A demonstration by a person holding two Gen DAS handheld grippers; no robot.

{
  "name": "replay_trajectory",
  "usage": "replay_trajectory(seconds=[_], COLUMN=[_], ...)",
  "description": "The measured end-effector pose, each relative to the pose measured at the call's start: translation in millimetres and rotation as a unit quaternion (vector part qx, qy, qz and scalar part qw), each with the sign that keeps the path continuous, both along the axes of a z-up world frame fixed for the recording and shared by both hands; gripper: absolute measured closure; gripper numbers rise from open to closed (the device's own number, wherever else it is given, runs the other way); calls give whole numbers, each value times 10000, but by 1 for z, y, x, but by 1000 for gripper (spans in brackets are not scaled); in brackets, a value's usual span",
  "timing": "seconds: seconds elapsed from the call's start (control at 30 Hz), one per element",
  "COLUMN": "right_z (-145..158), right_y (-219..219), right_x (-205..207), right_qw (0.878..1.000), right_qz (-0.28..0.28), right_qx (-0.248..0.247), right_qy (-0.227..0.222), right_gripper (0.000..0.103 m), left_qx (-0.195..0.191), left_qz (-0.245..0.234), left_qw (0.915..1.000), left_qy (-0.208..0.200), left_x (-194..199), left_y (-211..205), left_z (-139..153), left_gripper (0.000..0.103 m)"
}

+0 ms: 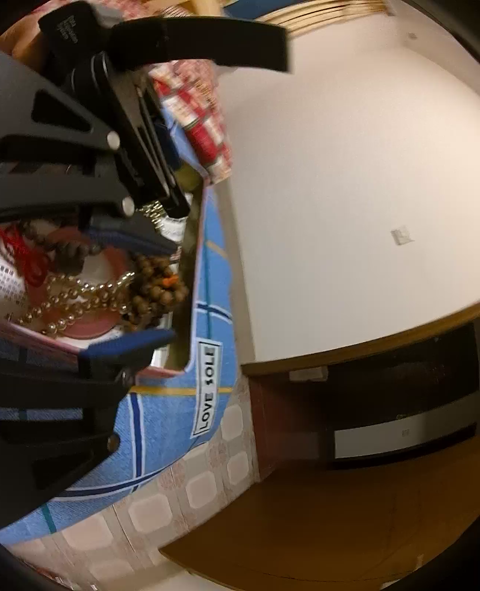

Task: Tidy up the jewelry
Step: 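Withdraw both tools from the tin toward the watch and silver ring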

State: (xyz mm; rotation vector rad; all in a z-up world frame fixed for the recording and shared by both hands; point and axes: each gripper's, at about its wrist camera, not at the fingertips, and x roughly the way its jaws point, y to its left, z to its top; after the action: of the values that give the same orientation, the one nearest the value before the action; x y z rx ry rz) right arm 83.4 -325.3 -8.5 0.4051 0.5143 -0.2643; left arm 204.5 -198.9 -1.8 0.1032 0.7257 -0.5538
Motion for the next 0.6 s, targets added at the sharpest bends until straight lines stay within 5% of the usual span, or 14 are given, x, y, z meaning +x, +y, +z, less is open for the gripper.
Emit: replay_trajectory(seconds=[0.13, 0.3, 0.6], right_z=[12, 12, 12], right_y=[-4, 1, 34], right_x=[-14, -9, -11], right_qw=[9991, 9995, 9977], right_qz=[-163, -32, 422], right_qx=[37, 7, -462], right_qy=[-398, -327, -257], right_gripper=[46, 46, 46], left_qx=[59, 55, -251], left_qz=[54, 55, 806], left_qw=[9996, 9995, 9960], left_qy=[-276, -292, 287], left_x=[-18, -45, -79], left_y=[18, 62, 163], left_z=[17, 21, 6], left_gripper=[34, 34, 34])
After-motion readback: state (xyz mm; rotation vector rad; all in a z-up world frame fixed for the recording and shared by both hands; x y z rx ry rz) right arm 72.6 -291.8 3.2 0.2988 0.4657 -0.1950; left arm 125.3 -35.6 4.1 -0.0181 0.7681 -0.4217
